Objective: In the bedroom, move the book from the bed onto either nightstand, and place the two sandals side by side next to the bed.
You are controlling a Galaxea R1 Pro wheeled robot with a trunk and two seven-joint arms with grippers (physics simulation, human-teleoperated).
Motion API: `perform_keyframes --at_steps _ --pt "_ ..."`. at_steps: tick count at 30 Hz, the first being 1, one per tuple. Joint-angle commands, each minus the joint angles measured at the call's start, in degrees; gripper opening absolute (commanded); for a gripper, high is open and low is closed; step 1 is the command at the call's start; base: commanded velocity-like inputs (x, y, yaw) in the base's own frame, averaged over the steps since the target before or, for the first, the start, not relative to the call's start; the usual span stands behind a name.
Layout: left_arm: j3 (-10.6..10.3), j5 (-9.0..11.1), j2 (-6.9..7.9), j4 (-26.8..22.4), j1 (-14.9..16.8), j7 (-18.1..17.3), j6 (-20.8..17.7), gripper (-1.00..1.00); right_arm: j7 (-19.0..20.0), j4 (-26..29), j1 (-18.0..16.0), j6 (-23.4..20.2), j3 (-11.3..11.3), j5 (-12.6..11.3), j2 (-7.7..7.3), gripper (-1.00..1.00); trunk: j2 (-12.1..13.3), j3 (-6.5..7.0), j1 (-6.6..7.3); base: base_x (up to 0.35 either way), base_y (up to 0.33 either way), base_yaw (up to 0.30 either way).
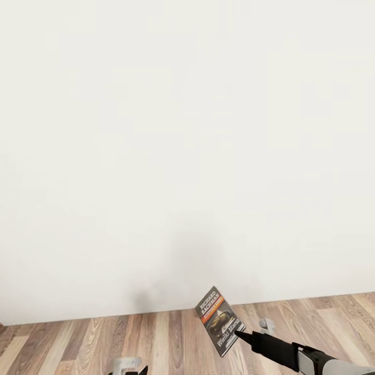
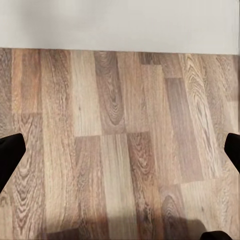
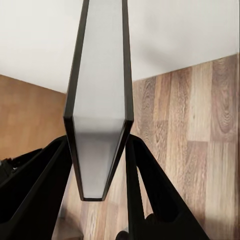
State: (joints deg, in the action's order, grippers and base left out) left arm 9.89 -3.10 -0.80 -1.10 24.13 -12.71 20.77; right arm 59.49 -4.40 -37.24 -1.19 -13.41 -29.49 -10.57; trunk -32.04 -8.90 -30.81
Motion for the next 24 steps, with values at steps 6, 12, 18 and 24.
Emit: perform_keyframes --at_steps 6,12,18,24 --pt "0.5 -0.3 0.01 0.0 0.0 -0.2 0.1 1.00 0.3 -0.2 -0.1 -0.1 -0.4 -0.6 0.02 -1.00 -0.1 -0.36 -0.02 0.003 0.000 -0.229" --pt "0.5 -0.3 0.01 0.0 0.0 -0.2 0.1 1.00 0.3 -0.2 -0.1 -0.1 -0.4 -0.6 0.02 -1.00 -0.1 -0.62 -0.02 0.000 0.000 -0.206" --pt "0.5 -0.3 0.01 0.0 0.0 -0.2 0.1 1.00 0.3 -0.2 -0.1 -0.1 -0.4 -0.6 0.02 -1.00 -0.1 -0.87 -0.02 0.000 0.000 -0.200" --pt "0.5 -0.3 0.01 0.0 0.0 -0.2 0.1 1.00 0.3 -0.2 -0.1 -0.1 -0.4 -0.6 0.02 -1.00 -0.1 -1.02 -0.02 0.035 0.000 -0.112"
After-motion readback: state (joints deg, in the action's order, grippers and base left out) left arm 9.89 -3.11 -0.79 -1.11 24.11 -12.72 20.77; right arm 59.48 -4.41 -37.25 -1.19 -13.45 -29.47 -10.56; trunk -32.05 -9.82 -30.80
